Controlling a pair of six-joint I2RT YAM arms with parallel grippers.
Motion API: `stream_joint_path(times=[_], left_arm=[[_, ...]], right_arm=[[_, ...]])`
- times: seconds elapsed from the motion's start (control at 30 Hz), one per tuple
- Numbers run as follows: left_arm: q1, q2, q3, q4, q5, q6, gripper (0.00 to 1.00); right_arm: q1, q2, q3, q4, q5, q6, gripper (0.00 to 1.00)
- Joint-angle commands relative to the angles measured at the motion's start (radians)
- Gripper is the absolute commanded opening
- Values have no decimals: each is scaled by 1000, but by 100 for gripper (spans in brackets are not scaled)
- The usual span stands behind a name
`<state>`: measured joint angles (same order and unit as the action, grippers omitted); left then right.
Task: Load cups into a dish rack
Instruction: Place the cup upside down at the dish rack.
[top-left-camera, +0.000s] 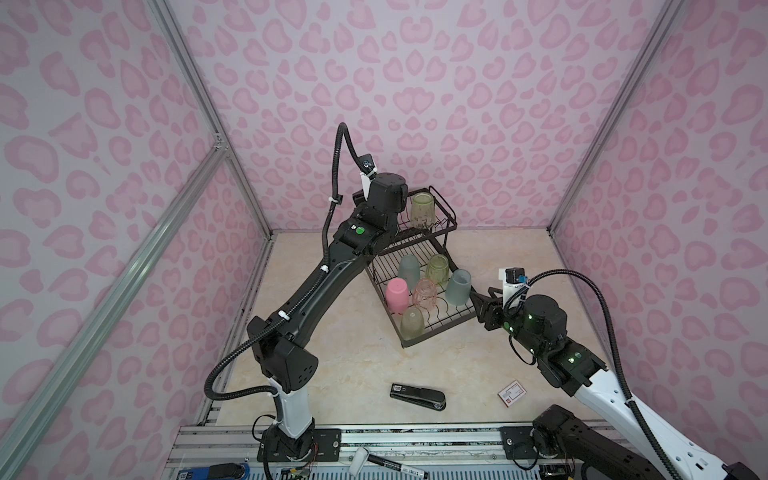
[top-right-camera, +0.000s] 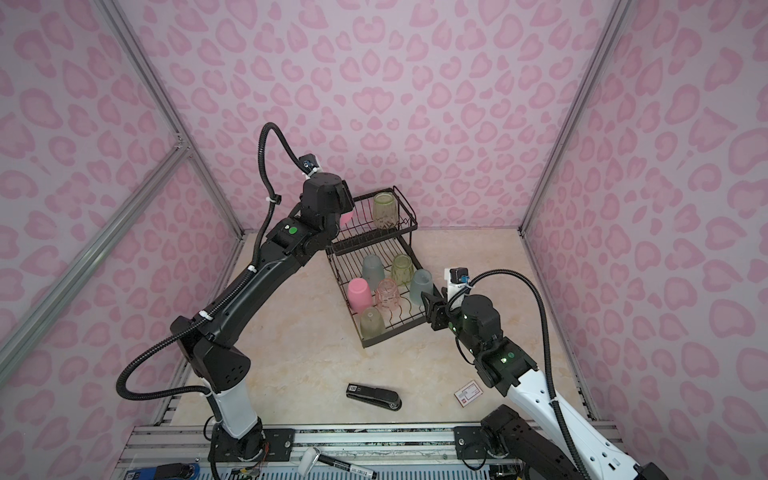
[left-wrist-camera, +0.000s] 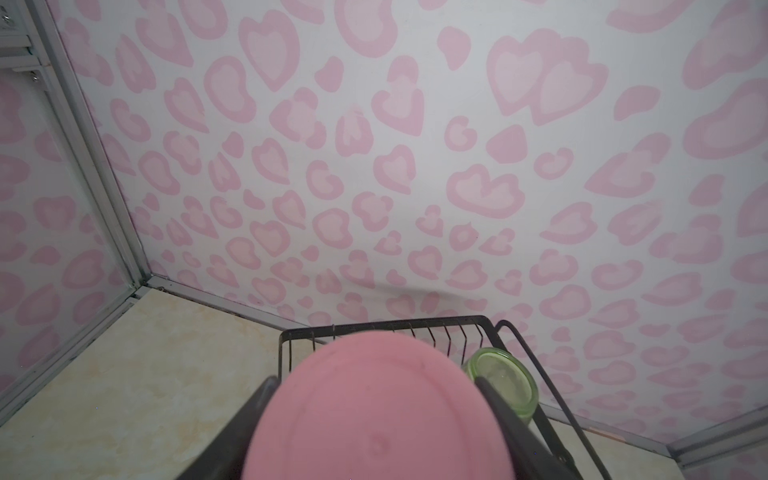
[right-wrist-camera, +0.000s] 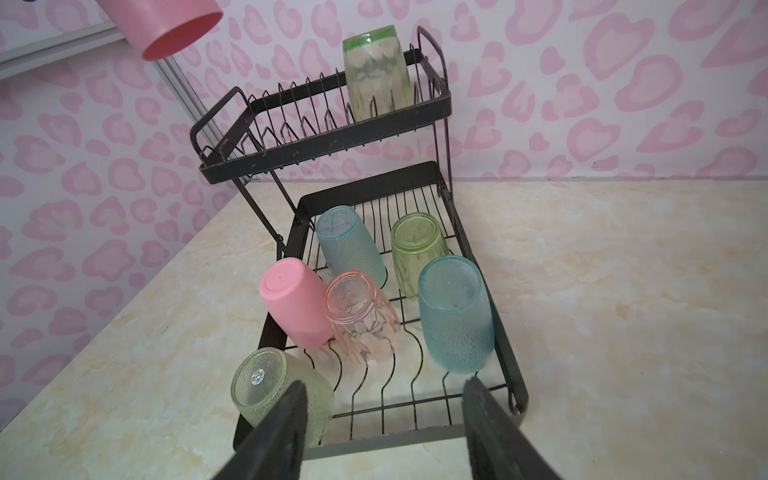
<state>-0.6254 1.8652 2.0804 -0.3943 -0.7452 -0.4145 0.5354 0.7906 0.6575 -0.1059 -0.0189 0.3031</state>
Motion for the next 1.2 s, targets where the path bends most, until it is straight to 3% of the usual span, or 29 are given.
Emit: stream_joint_path(times=[0.0, 0.37, 0.7, 1.17], left_arm=[[-6, 39, 38, 36, -41, 61, 48], [-7, 177, 103, 106, -95, 179, 48], [61, 262, 88, 133, -20, 82, 48], [63, 305, 41, 178, -13, 60, 48]], right_arm=[[-1, -15, -16, -29, 13, 3, 59], [-7, -4, -18, -20, 8, 5, 59], [-9, 10, -34, -2, -19, -7, 59], [-23, 13, -60, 28, -42, -4, 59]])
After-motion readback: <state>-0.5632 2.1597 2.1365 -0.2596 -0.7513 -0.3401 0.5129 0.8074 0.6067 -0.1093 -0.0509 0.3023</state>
